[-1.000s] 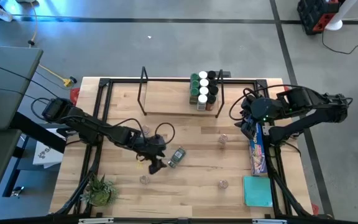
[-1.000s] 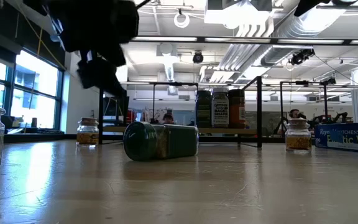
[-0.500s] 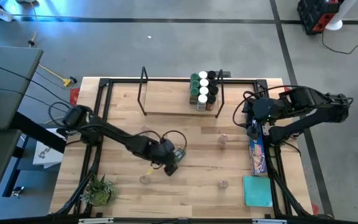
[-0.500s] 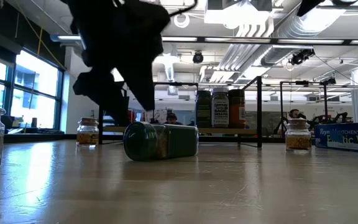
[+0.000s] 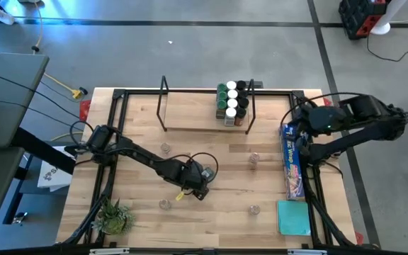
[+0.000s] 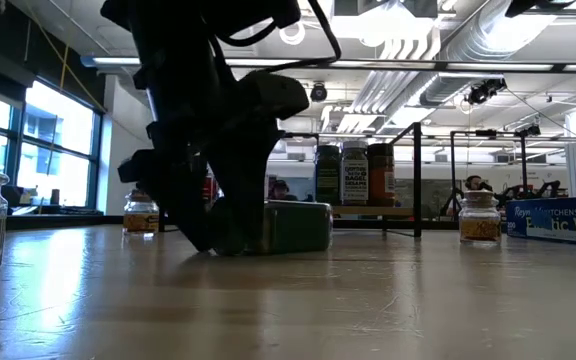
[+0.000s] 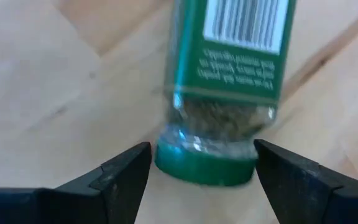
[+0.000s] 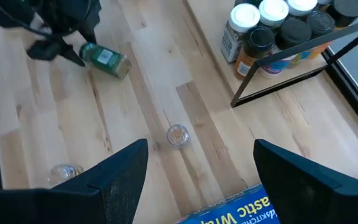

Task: Shelf spices
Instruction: Put the green seasoning bottle on the shelf aligned with the other green seasoning bottles

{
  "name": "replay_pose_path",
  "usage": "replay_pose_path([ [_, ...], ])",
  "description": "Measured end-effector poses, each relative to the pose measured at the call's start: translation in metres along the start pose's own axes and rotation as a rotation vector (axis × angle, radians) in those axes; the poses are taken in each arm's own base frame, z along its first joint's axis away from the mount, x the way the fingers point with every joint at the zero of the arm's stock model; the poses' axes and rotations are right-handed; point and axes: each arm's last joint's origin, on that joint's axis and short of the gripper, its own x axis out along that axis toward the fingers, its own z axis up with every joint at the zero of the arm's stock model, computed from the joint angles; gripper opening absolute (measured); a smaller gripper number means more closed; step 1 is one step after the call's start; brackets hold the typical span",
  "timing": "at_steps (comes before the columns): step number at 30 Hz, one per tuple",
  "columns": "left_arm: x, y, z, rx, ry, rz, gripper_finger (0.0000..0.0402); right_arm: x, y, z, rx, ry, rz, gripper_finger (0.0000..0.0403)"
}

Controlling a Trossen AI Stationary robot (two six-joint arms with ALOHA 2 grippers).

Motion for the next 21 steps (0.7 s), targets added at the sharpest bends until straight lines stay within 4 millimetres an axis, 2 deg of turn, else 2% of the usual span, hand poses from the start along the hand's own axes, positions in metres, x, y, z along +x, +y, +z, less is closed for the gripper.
replay_pose_path([
  [6, 0.004, 0.002, 0.003, 0.089, -0.059, 0.036, 0.027, -0.009, -0.007, -0.006, 0.058, -0.047, -0.008, 0.0287],
  [8, 0.007, 0.002, 0.004, 0.099, -0.046, 0.035, 0.025, -0.01, -0.008, -0.007, 0.079, -0.054, -0.007, 0.0287],
  [11, 0.008, 0.002, 0.007, 0.113, -0.015, 0.01, 0.02, -0.011, -0.008, -0.007, 0.089, -0.057, -0.005, 0.0287],
  [15, 0.004, 0.006, 0.013, 0.125, 0.053, -0.026, 0.0195, -0.011, -0.008, -0.006, 0.088, -0.06, -0.003, 0.0287],
  [18, -0.009, 0.009, 0.022, 0.107, 0.182, -0.126, 0.0195, -0.011, -0.006, -0.003, 0.047, -0.083, 0.031, 0.0287],
  [21, -0.038, 0.009, 0.033, 0.059, 0.319, -0.3, 0.0195, -0.01, 0.0, 0.004, -0.054, -0.135, 0.106, 0.0287],
])
